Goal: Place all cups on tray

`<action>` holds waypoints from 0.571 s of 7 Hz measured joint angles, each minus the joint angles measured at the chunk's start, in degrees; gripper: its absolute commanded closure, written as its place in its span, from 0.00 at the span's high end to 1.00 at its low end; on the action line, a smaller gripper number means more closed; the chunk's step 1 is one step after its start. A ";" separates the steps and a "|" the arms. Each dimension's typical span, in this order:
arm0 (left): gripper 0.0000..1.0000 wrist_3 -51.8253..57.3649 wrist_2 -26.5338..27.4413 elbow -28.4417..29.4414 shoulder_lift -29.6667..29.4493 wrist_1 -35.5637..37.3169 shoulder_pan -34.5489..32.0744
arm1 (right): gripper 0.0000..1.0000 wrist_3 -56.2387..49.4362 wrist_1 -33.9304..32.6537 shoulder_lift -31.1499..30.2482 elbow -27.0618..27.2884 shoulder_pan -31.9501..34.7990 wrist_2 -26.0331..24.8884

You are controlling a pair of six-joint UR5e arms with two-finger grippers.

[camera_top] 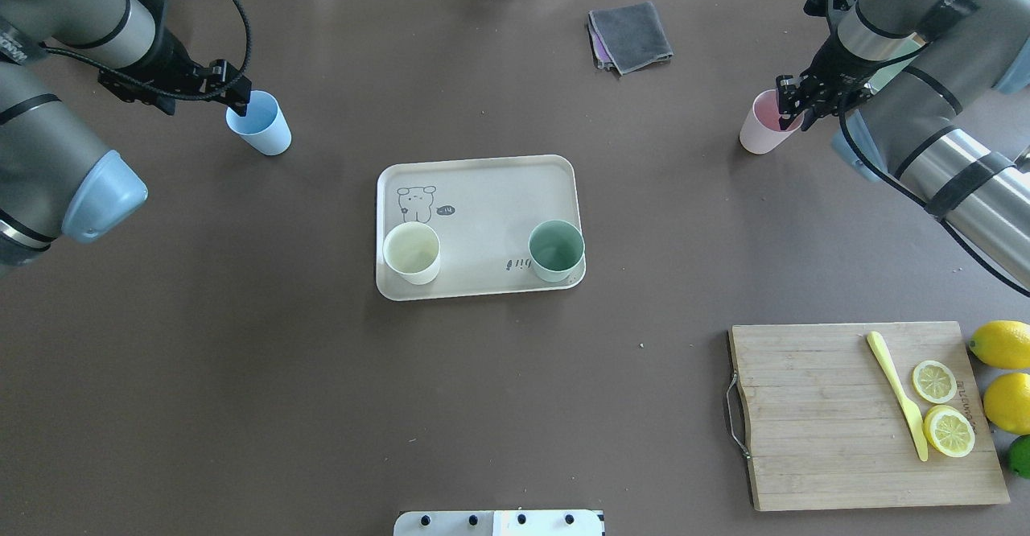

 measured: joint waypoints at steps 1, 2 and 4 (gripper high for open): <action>0.98 1.70 -0.56 3.18 0.00 -1.69 -1.36 | 0.00 1.03 -0.09 0.88 0.18 -0.06 0.25; 0.98 1.19 -1.08 6.01 -0.26 -4.07 -1.93 | 0.00 3.18 -0.23 2.74 0.38 -0.26 0.75; 0.97 -2.32 -1.68 12.16 -2.19 -9.84 -1.32 | 0.00 10.52 -0.35 8.17 0.67 -2.30 1.85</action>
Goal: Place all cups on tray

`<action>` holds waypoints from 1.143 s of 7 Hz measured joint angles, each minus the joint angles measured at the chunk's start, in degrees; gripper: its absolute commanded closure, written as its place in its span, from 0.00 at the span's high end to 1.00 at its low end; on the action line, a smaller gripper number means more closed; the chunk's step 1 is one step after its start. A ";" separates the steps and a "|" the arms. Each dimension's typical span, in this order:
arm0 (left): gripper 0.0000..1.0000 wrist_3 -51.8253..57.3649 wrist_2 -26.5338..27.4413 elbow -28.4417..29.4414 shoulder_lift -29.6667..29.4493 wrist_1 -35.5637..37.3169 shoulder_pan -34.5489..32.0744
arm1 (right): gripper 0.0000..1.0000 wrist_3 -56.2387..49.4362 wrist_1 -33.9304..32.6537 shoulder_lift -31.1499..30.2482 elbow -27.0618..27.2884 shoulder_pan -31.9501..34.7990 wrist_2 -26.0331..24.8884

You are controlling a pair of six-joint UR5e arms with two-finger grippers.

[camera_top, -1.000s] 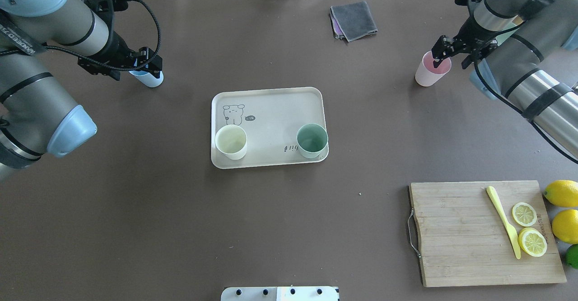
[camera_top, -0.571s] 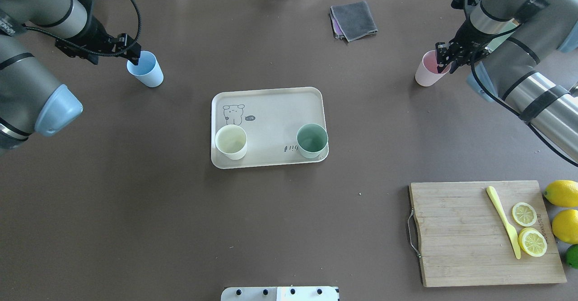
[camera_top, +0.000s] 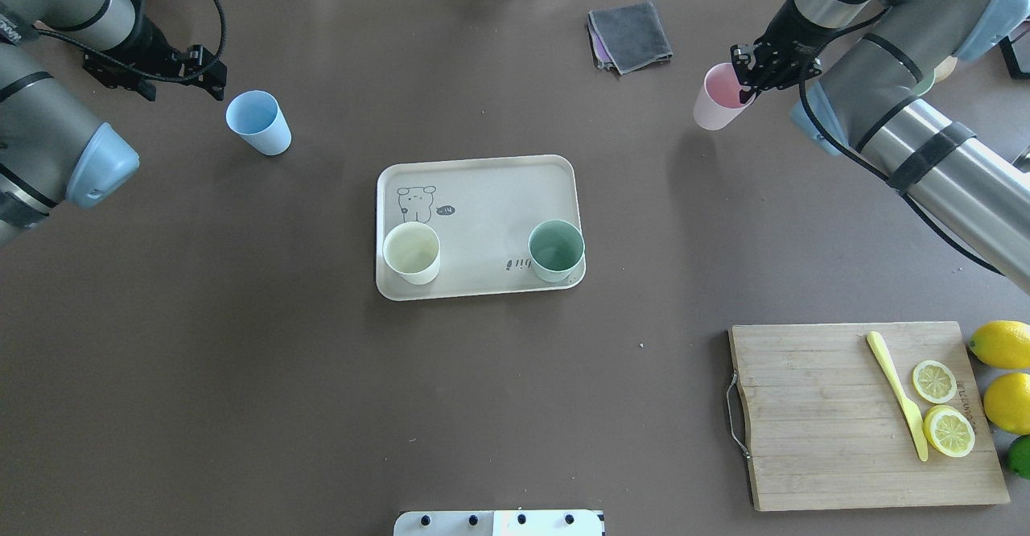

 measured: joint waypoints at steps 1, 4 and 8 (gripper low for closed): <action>0.89 -1.14 -0.02 3.28 -0.54 -3.84 0.95 | 0.00 4.28 0.17 2.54 0.08 -1.84 0.12; 0.00 -3.79 0.44 6.88 -0.96 -7.88 4.96 | 0.00 13.31 0.55 7.28 0.55 -6.36 -0.32; 0.00 -3.67 0.17 7.47 -3.31 -6.95 4.49 | 0.00 19.07 1.63 9.55 1.96 -12.47 -4.11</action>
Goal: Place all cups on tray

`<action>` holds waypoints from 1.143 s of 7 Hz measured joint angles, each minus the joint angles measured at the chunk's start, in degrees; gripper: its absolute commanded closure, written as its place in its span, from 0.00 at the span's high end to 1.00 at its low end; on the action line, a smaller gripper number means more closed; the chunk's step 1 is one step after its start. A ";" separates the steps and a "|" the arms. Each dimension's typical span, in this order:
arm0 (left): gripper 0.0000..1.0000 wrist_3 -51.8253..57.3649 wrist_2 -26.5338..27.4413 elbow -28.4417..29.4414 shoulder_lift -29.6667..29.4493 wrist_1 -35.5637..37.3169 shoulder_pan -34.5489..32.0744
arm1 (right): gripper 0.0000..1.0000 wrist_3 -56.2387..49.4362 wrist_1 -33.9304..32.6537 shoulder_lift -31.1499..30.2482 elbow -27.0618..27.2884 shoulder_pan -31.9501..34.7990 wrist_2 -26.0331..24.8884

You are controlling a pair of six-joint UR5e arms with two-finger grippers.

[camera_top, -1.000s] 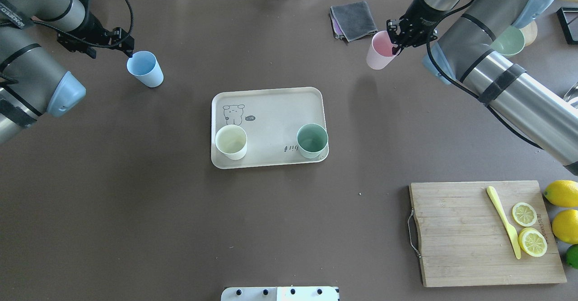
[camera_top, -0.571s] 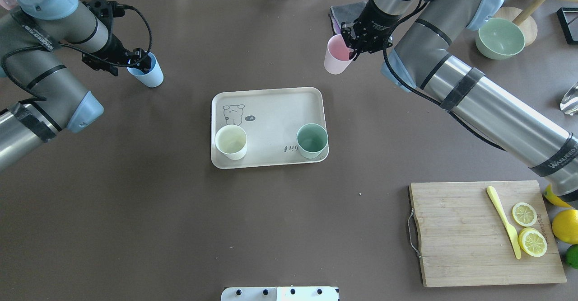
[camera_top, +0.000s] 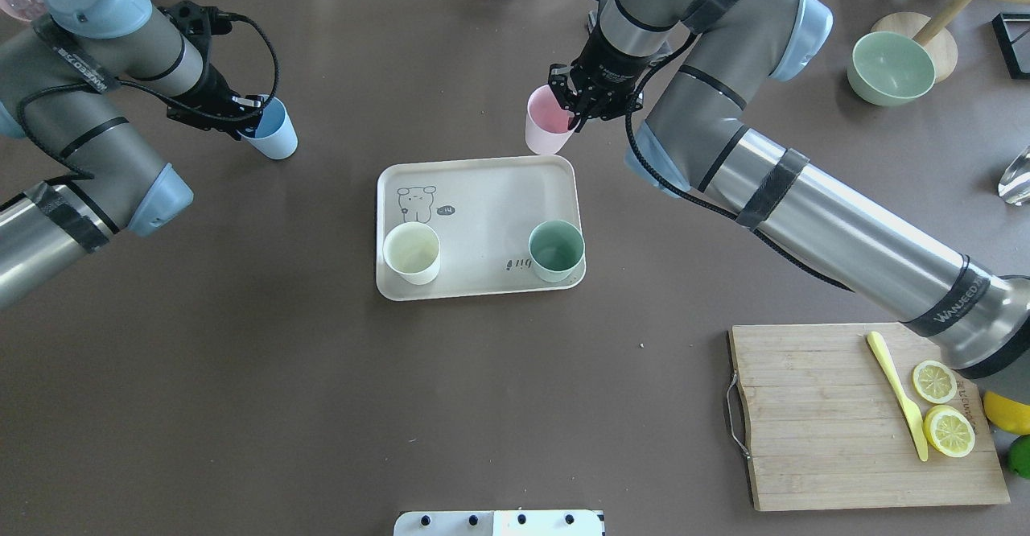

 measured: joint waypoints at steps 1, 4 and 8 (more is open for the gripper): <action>0.00 -1.06 -0.11 -0.74 -2.09 1.68 -0.17 | 0.80 0.73 1.07 -0.13 0.00 -1.62 -1.79; 0.00 -11.56 0.25 -7.56 -4.74 6.18 4.95 | 1.00 0.42 1.72 -1.04 0.53 -3.13 -3.88; 0.98 -17.82 3.59 -9.47 -5.50 6.65 13.47 | 1.00 0.12 1.12 -2.78 5.01 -2.14 -2.06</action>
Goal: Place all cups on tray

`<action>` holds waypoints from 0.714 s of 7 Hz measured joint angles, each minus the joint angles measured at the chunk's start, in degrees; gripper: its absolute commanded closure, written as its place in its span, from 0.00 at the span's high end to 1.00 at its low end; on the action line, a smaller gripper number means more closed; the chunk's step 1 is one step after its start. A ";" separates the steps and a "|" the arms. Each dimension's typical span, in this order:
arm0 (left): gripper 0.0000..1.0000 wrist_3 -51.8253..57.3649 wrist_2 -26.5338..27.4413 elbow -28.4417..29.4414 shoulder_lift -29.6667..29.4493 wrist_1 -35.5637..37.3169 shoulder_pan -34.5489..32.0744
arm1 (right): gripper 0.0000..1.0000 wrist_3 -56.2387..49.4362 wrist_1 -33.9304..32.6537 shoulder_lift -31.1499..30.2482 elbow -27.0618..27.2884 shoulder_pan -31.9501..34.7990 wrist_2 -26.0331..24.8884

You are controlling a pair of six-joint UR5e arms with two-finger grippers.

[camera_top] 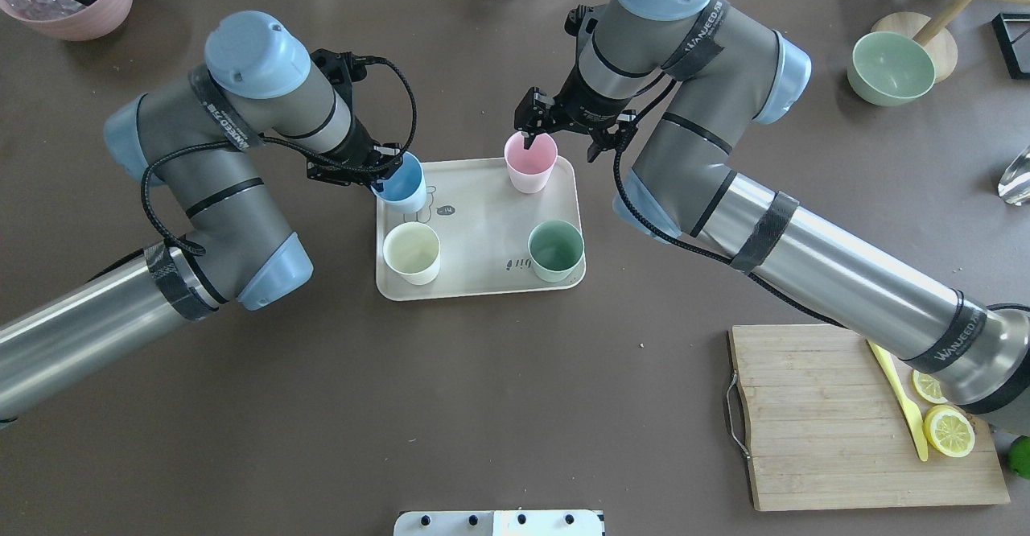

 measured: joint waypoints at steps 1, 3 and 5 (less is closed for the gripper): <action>0.98 0.14 0.10 -0.40 0.21 0.15 0.48 | 1.00 0.05 -0.03 -0.75 1.20 0.44 0.46; 0.98 5.24 -2.66 -4.18 1.41 5.87 -3.02 | 1.00 -0.66 0.00 -2.26 2.68 2.55 1.44; 0.98 17.84 -4.18 -13.57 7.26 16.01 -8.94 | 0.99 -6.63 -0.10 -7.20 5.22 8.44 5.08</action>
